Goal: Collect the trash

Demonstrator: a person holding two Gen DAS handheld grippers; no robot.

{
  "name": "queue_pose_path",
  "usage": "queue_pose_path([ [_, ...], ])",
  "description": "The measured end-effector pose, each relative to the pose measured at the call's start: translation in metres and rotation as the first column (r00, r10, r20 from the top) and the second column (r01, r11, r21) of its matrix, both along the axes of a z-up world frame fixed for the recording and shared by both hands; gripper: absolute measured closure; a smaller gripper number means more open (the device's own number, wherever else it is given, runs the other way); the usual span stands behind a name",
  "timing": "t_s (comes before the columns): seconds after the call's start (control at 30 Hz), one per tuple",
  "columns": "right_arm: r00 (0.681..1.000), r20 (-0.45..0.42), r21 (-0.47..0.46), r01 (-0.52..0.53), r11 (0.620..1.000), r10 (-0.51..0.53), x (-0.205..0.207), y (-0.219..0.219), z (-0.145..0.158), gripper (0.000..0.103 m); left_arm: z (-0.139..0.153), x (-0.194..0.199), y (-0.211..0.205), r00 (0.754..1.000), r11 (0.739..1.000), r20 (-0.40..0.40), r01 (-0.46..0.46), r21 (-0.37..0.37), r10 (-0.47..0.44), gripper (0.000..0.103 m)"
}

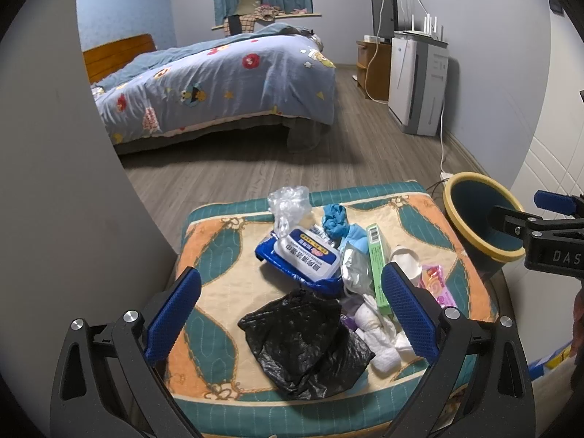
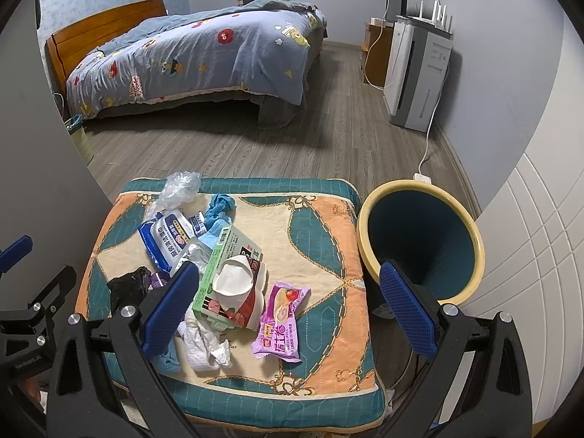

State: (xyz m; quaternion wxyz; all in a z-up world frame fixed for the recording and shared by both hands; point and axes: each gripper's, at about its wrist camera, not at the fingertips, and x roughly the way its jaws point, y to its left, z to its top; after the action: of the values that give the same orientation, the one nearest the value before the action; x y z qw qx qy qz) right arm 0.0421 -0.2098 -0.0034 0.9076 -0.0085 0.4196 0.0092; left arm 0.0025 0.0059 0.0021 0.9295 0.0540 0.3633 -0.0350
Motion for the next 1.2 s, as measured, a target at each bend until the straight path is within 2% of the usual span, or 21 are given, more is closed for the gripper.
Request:
queue_pose_path([
  [0.97,1.0,0.016,-0.022,0.002,1.0,-0.001,0.0,0.0,0.006,0.006,-0.012,-0.006,-0.006,1.0,1.0,-0.008,0.009,-0.011,-0.009,0.005],
  [1.2,1.0,0.011,-0.03,0.002,1.0,-0.002,0.001,0.001,0.005,0.006,-0.012,-0.003,0.001,1.0,1.0,-0.013,-0.02,-0.002,0.02,0.005],
])
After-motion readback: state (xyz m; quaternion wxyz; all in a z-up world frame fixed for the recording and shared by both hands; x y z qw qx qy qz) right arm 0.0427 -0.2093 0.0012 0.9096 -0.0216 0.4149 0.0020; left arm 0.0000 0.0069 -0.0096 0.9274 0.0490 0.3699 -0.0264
